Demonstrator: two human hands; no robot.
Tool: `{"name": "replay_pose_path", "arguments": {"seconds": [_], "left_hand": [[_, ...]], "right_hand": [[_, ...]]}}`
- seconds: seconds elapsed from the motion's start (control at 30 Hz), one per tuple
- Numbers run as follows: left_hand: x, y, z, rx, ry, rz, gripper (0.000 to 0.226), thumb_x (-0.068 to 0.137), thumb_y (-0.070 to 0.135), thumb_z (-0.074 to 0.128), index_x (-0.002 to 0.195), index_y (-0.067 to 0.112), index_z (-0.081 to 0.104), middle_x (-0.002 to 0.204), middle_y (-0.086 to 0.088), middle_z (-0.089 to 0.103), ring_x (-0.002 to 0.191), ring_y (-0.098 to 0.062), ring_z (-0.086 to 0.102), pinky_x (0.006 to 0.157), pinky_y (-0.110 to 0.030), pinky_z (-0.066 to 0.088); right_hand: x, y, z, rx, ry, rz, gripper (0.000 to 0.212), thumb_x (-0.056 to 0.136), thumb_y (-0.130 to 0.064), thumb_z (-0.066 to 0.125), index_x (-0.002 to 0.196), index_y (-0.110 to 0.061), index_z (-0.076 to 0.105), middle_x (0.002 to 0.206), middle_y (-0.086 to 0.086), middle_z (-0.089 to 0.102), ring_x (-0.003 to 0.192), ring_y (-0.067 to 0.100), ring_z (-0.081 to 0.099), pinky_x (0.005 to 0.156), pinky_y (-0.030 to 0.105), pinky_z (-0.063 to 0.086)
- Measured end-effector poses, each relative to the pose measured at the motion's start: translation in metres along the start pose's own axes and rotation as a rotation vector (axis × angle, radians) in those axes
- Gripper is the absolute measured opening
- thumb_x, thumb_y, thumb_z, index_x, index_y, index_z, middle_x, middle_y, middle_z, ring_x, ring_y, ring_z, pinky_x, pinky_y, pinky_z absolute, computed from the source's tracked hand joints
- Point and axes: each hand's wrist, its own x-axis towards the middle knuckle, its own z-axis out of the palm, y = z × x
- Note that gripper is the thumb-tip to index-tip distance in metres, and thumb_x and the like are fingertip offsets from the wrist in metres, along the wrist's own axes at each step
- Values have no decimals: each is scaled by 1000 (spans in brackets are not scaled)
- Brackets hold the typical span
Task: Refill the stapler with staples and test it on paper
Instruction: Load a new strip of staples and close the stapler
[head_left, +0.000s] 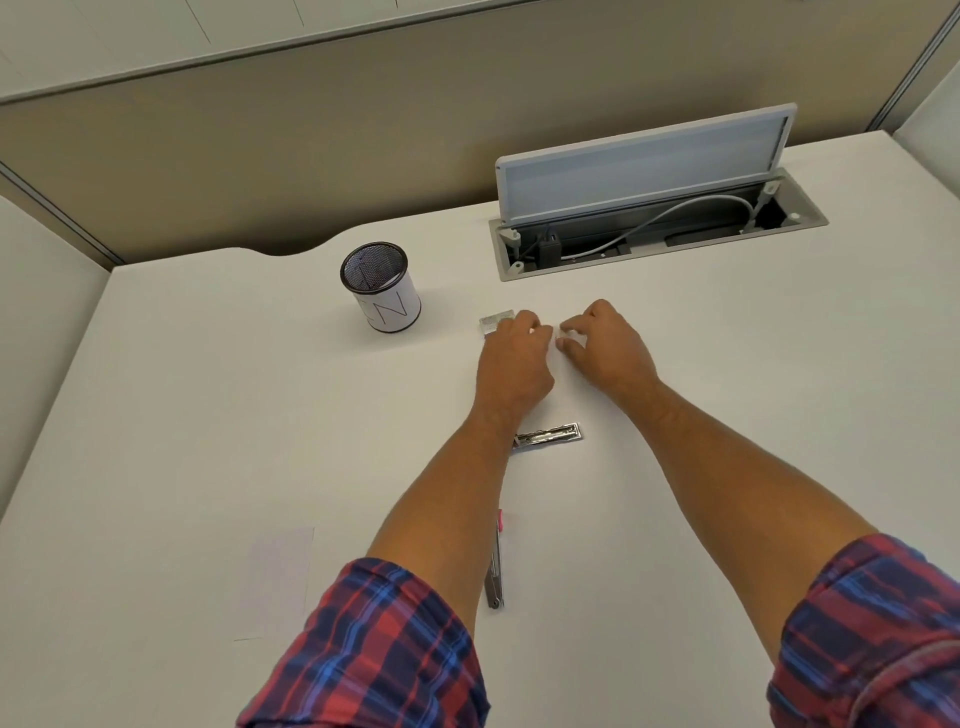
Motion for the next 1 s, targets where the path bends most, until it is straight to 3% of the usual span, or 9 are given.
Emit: {"name": "replay_pose_path", "arguments": {"seconds": [0.13,0.23,0.3,0.4,0.63,0.83,1.0], "left_hand": [[-3,8,2,-7,-30,-31,36,81,8,66,116,9,70,130,-12,61,113,-36,58,90,-42,47],[-4,-1,-4,49,-96,-155,60,86,14,65,144,11,49,156,-15,37,140,-33,37,107,-42,38],[-6,-12,-6,82,-133,-194,70,88,16,62,153,11,35,164,-15,24,148,-32,26,112,-42,34],[-9,-27,-5,119,-194,-164,72,90,15,58,156,14,29,165,-10,22,151,-27,22,113,-43,33],[-4,-38,-7,84,-251,-131,74,86,8,57,155,15,32,164,-4,26,150,-23,26,106,-41,42],[-12,-33,-11,59,-187,-126,73,91,14,58,157,18,27,166,-1,24,152,-21,22,115,-43,35],[-22,-28,-16,15,-108,-101,61,90,16,60,149,19,42,158,1,40,147,-18,34,110,-41,39]], "right_hand": [[-3,-4,-1,-73,6,-11,27,99,-30,60,118,-16,71,119,7,59,104,27,63,86,38,52],[-6,-7,-1,-96,13,-53,34,98,-28,59,130,-17,64,128,7,58,111,27,61,89,39,52],[-7,-10,1,-82,-11,-112,40,100,-29,56,139,-20,60,133,6,56,115,25,59,92,37,50],[-6,-14,6,-123,-76,-196,40,102,-34,55,140,-24,60,131,4,57,113,22,58,90,34,48],[-6,-23,11,-207,-15,-207,25,101,-21,56,113,-14,77,115,6,66,105,25,61,84,40,55],[-5,-33,8,-166,-21,-109,19,98,-14,60,111,-13,74,109,8,68,98,25,64,85,35,52],[-7,-45,1,-131,-67,-88,19,92,-11,63,111,-12,68,106,6,70,98,24,64,84,34,52]]}}
